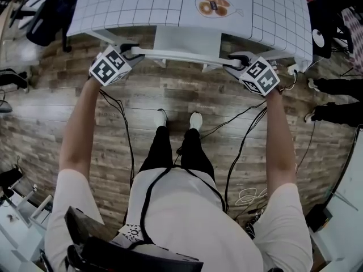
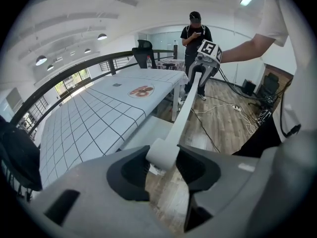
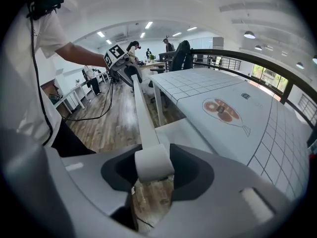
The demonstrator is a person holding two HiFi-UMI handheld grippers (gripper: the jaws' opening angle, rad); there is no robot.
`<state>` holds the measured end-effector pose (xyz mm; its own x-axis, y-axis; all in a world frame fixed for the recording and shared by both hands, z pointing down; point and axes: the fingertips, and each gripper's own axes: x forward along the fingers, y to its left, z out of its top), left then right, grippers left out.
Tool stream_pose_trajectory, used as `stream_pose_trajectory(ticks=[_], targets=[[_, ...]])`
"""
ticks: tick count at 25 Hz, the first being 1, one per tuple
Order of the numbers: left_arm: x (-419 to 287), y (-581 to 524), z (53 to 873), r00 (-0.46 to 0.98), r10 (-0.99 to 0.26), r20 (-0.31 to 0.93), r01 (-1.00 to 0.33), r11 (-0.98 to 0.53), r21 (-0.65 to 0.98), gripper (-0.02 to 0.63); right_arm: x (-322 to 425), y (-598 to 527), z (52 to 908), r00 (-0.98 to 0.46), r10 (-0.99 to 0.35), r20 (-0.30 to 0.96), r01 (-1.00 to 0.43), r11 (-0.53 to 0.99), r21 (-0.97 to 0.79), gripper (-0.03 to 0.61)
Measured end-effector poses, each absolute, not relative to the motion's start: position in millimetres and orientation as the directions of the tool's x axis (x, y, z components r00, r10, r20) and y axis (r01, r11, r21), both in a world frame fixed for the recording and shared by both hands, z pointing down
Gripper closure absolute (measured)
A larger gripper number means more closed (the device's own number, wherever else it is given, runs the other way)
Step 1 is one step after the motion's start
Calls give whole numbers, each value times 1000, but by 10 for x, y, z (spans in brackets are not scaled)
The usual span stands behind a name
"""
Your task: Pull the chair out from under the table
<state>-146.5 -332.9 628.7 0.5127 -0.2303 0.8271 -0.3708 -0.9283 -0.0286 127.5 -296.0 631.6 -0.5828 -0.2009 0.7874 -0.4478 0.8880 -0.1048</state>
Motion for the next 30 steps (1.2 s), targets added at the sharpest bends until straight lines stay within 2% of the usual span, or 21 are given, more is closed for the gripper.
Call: stream_pose_trajectory(ticks=[19, 30], targets=[[-1655, -1395, 6243, 507, -185, 842, -381, -924, 27, 452, 1079, -1036, 6345, -558, -142, 818, -431, 891, -140, 422], [-1701, -881, 6187, 490, -183, 852, -402, -915, 35, 453, 1048, -559, 6329, -540, -116, 834, -418, 896, -146, 422]])
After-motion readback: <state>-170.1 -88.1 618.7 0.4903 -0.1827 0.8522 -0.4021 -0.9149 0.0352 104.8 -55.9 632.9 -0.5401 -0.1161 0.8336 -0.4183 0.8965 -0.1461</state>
